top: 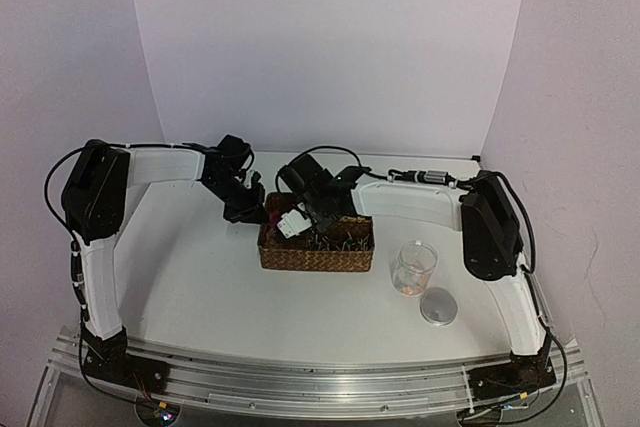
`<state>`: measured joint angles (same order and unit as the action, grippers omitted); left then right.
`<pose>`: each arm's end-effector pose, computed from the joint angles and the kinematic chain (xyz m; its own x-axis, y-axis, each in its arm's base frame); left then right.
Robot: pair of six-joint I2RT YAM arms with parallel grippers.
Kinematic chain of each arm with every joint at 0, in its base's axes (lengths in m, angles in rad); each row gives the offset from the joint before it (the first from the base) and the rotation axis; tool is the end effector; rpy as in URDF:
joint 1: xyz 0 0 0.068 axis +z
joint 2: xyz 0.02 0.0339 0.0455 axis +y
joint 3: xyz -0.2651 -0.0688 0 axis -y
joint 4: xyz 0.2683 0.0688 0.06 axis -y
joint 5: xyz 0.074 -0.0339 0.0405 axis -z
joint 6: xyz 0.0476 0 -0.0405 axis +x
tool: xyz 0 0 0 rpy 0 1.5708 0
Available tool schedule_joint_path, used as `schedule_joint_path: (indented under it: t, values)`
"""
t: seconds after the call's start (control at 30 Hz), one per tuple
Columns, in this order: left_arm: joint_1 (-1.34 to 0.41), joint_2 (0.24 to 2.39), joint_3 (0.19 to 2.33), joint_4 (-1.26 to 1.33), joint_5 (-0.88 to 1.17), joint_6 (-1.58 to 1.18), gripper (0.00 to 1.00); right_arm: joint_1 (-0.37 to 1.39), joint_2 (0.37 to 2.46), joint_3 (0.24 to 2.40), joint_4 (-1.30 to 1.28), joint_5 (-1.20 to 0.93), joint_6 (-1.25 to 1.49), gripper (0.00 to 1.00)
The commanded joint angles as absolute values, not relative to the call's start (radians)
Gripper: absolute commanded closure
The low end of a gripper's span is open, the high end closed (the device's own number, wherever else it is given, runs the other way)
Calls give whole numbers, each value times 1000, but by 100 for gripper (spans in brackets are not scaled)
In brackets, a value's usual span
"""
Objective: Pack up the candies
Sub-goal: Scoop the fake candies from the storage box.
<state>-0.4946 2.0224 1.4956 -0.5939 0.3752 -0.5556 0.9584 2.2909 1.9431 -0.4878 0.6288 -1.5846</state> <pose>0.3871 -0.2286 0.1625 -0.9803 -0.0289 -0.1956 0.0764 0.8569 -0.5098 0.3350 0.4282 0.1943 0.4408 -0.7792 0.4455 -0.4203 -0.6177 -0.6646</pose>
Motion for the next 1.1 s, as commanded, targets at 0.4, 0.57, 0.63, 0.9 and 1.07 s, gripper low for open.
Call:
schedule_joint_path:
  t: [0.4,0.57,0.63,0.9,1.07]
  values:
    - [-477,2027,1481,-603,314,-576,100,999,2250,2046,-783,267,-1589,100]
    - [-477,2029,1482,-602,325,-578,100,964,2311,2084,-826,142,-1388,100]
    - [-477,2029,1481,-603,325,-578,100,928,2332,2107,-833,73,-1288,100]
    - [-477,2027,1478,-604,325,-581,100,847,2309,2120,-835,-9,-1151,100]
    - [-477,2026,1477,-606,322,-578,100,819,2274,2136,-863,-78,-1129,100]
